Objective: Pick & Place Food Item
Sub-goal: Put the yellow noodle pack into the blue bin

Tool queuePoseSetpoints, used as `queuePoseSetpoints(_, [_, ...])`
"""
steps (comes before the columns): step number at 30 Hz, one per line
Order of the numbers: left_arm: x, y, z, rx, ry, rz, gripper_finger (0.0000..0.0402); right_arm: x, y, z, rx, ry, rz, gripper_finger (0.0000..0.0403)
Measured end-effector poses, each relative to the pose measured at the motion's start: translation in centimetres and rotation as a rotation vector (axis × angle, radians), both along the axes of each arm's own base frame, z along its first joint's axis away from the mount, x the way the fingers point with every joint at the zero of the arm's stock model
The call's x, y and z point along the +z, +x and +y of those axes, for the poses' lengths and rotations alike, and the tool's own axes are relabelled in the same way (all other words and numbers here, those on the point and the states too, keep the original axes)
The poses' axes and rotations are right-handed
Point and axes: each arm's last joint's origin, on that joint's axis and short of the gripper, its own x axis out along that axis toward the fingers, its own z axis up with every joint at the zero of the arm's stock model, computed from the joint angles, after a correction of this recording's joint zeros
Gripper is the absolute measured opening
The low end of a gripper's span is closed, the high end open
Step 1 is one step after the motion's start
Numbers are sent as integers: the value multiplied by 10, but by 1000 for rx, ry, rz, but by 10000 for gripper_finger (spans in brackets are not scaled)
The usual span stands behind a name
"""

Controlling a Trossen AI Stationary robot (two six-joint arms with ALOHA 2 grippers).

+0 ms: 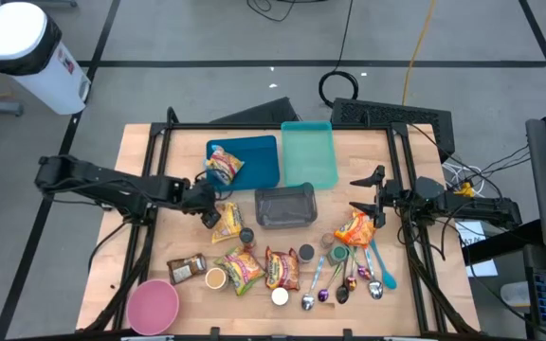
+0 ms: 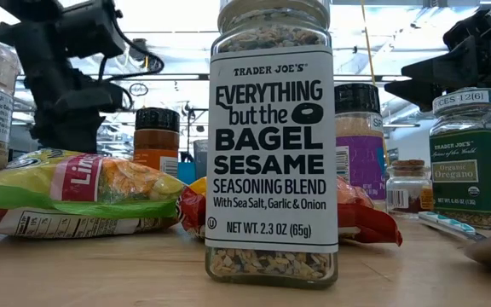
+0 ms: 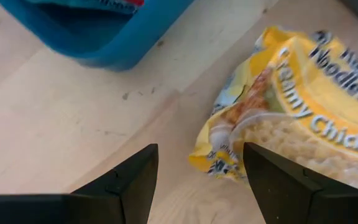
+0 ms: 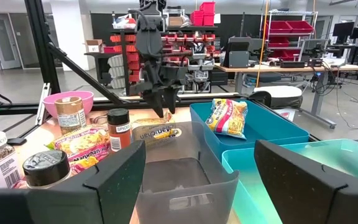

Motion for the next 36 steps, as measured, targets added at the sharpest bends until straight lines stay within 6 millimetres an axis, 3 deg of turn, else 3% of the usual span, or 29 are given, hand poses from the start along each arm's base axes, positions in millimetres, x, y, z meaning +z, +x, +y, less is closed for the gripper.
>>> queuePoseSetpoints(6, [-5, 2, 0, 0, 1, 28, 241, 0, 0, 0, 0, 0, 0, 293])
queuePoseSetpoints(9, [-4, 3, 0, 0, 1, 20, 221, 0, 0, 0, 0, 0, 0, 293])
queuePoseSetpoints(21, [-3, 5, 0, -50, 10, -1, 17, 0, 0, 0, 0, 0, 1, 293])
queuePoseSetpoints(23, [-1, 3, 0, -45, 8, -5, 9, 0, 0, 0, 0, 0, 1, 293])
queuePoseSetpoints(28, [17, -3, 0, -12, 15, -57, 5, 0, 0, 0, 0, 0, 0, 293])
queuePoseSetpoints(36, [71, -14, -4, -63, 37, -267, 4, 0, 0, 0, 0, 0, 0, 293])
